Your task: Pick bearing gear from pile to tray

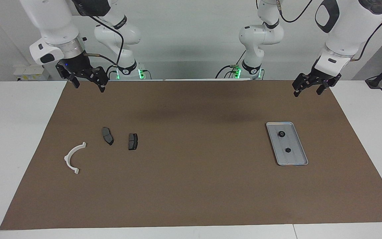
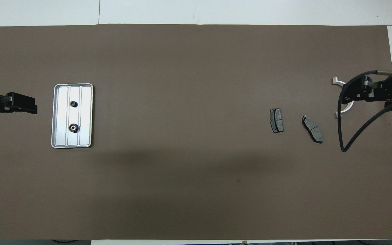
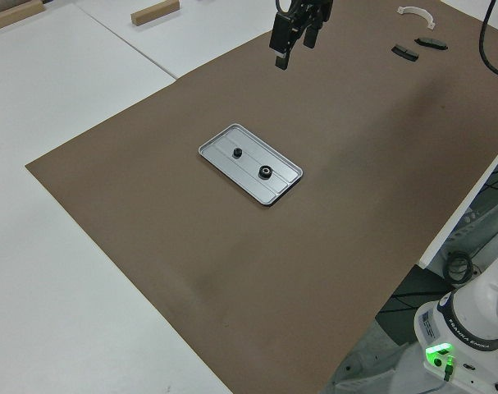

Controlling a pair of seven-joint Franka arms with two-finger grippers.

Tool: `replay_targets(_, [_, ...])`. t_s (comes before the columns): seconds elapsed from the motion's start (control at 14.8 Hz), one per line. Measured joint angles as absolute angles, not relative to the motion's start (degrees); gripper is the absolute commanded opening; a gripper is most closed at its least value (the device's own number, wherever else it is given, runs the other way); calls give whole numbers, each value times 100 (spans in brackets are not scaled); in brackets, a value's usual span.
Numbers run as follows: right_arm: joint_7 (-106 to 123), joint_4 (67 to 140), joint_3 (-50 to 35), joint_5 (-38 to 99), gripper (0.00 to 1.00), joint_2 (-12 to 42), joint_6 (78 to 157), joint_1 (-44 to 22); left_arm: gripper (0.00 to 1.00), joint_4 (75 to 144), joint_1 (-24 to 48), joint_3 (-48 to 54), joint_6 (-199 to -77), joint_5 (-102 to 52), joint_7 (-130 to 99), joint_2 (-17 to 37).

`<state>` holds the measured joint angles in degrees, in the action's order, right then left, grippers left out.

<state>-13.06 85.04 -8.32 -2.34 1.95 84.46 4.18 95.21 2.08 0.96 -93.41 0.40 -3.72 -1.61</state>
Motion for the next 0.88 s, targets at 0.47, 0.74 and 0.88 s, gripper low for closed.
replay_targets(0.47, [-810,8504,-832,-261,100,194,8453,418,100,9468,283,121,-9315,22,-328,-122])
replay_targets(0.74, [-817,8504,-835,-260,100,194,8531,418,100,9464,297,129,-9315,5,-306,-122])
replay_targets(0.88, [-847,8504,-837,-259,100,194,8614,418,100,9464,312,129,-9315,0,-241,-122])
